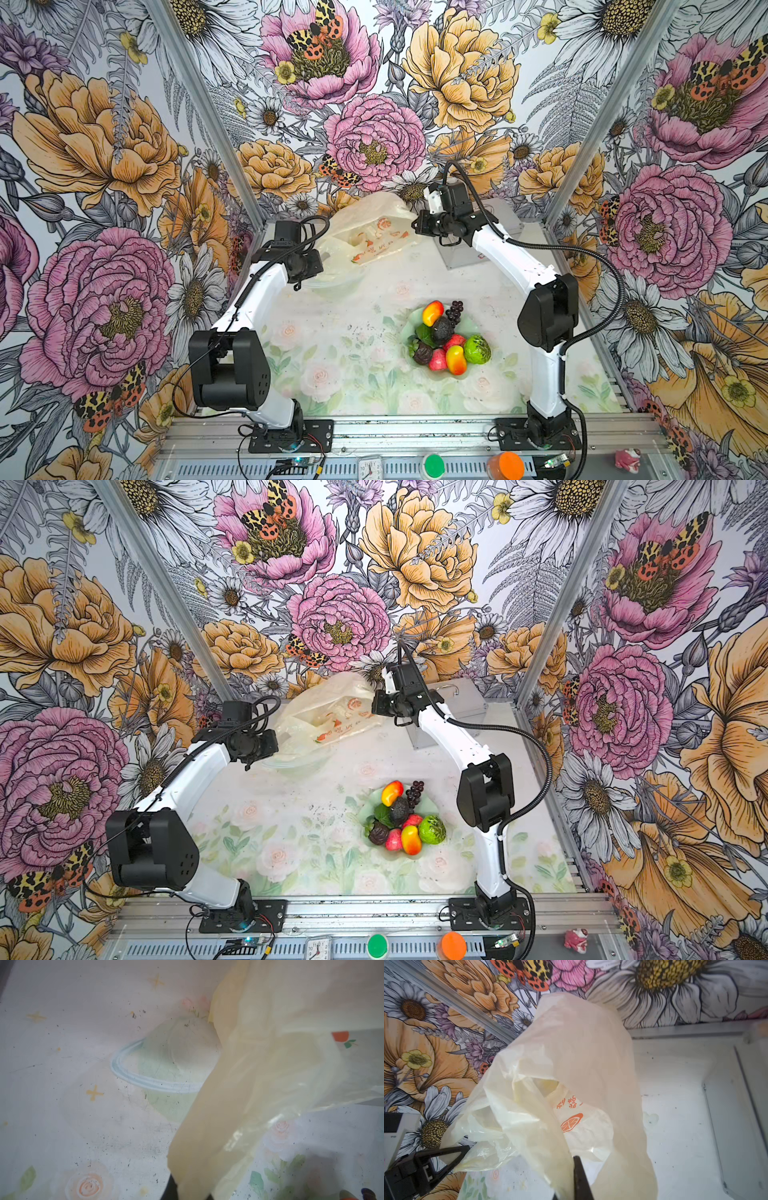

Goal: Place the fruits into the plastic bag
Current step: 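Lower the bag back onto the table with both grippers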

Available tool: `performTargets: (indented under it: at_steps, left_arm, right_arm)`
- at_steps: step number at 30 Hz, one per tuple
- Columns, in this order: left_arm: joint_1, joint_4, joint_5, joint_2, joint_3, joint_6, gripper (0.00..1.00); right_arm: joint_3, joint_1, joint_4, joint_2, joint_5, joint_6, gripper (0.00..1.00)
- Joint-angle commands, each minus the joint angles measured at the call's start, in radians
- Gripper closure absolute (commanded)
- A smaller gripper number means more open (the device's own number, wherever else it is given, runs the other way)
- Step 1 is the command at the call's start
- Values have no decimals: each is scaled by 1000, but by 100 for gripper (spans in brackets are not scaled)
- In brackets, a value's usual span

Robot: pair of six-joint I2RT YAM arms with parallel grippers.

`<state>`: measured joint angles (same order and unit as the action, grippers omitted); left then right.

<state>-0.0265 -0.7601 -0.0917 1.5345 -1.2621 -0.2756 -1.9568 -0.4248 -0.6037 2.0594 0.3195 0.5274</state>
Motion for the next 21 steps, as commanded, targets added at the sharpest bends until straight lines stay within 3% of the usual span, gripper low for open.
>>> performTargets:
  at_steps: [1,7,14,19,21]
  left_arm:
    - [-17,8,-45,-23,28,-23,100]
    - [-52,24,-104,-34,23,-56,100]
    - [-24,24,-184,-33,22,-58,100]
    - [44,97,-332,-39,75,-79,81]
    - [67,108,-345,-40,89,-81,80]
  right_arm:
    - [40,-2,-8,-12,0,11,100]
    - [35,6,-2,-17,-47,-10,100]
    - [4,3,2,1,-19,23,100]
    - [4,-5,13,-11,-10,30,100]
    - [4,-5,22,-12,-7,43,100]
